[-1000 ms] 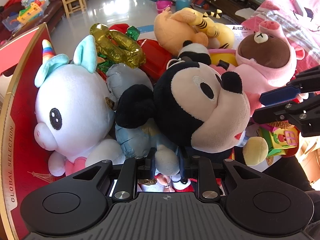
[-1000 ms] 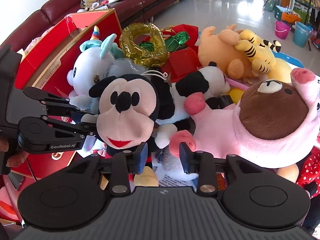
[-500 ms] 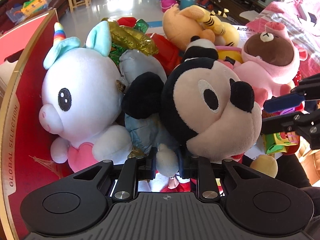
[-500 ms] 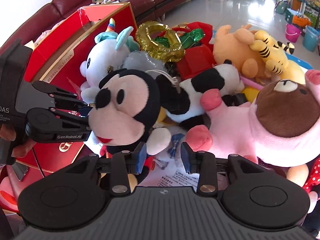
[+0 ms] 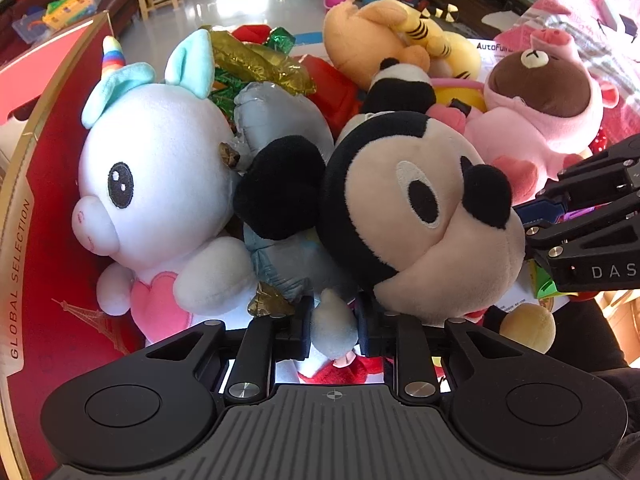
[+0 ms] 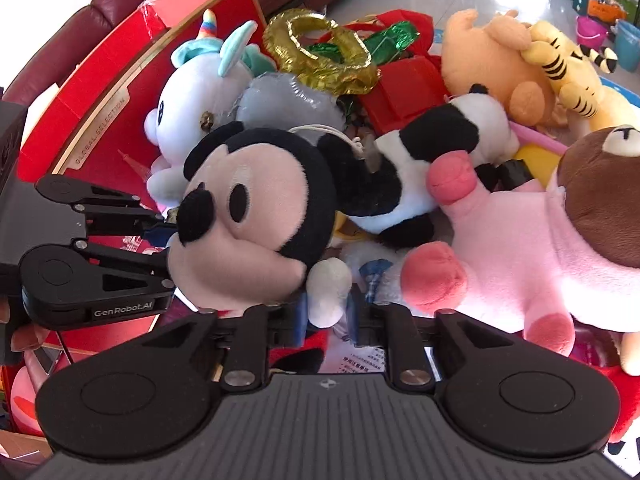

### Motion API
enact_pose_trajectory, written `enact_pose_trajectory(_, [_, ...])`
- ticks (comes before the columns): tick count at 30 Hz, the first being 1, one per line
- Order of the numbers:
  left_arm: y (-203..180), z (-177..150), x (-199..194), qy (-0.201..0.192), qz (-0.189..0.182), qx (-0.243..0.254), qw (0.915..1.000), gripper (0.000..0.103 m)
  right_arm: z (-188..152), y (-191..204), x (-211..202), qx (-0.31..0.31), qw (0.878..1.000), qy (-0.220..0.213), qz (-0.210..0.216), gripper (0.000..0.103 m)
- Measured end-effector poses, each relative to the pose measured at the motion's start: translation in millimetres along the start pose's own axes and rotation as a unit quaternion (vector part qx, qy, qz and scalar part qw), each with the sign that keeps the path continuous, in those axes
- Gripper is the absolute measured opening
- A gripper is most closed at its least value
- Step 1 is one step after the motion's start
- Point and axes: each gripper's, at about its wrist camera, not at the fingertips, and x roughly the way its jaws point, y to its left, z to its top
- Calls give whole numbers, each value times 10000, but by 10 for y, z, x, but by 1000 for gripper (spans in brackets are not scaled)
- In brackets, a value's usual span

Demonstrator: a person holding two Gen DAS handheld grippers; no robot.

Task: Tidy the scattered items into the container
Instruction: 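Lift the Mickey plush into the red box and open both grippers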

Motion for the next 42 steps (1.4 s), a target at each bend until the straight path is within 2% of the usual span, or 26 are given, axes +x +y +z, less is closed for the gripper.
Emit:
enact_pose_trajectory(3, [-89, 19, -62, -3, 37, 112, 9999, 15, 24, 59, -112, -195, 9997, -79, -99, 21])
enact_pose_trajectory(10, [-188, 49, -239, -35, -132, 185, 9997, 15, 91, 156, -352, -521, 9980, -221, -293, 21])
enact_pose_trajectory(18, [-243, 113, -617, -508, -150, 167, 9985, 16, 284, 360, -734, -1000, 9914, -638, -555, 21])
enact_pose_trajectory(22, [-126, 204, -921, -906, 46, 4, 9959, 16, 480, 547, -953, -1310, 9852, -915, -616, 21])
enact_pose_trajectory(27, [203, 282, -1466, -1603, 650, -304, 9845, 16, 946, 1028, -1159, -2050, 9657, -1470, -614, 21])
enact_pose_trajectory(32, [759, 277, -1811, -1946, 1429, -897, 9663, 17, 1522, 1680, -994, -2669, 9456, -1819, -390, 21])
enact_pose_trajectory(35, [1139, 260, -1916, -1949, 1740, -1352, 9558, 17, 1795, 2060, -758, -2968, 9361, -1875, -213, 21])
enact_pose_trajectory(38, [1480, 257, -1897, -1814, 1941, -1705, 9489, 17, 2023, 2364, -485, -3226, 9289, -1818, -103, 21])
enact_pose_trajectory(42, [1893, 266, -1757, -1550, 1875, -2183, 9451, 17, 2223, 2610, -101, -3426, 9256, -1607, -79, 21])
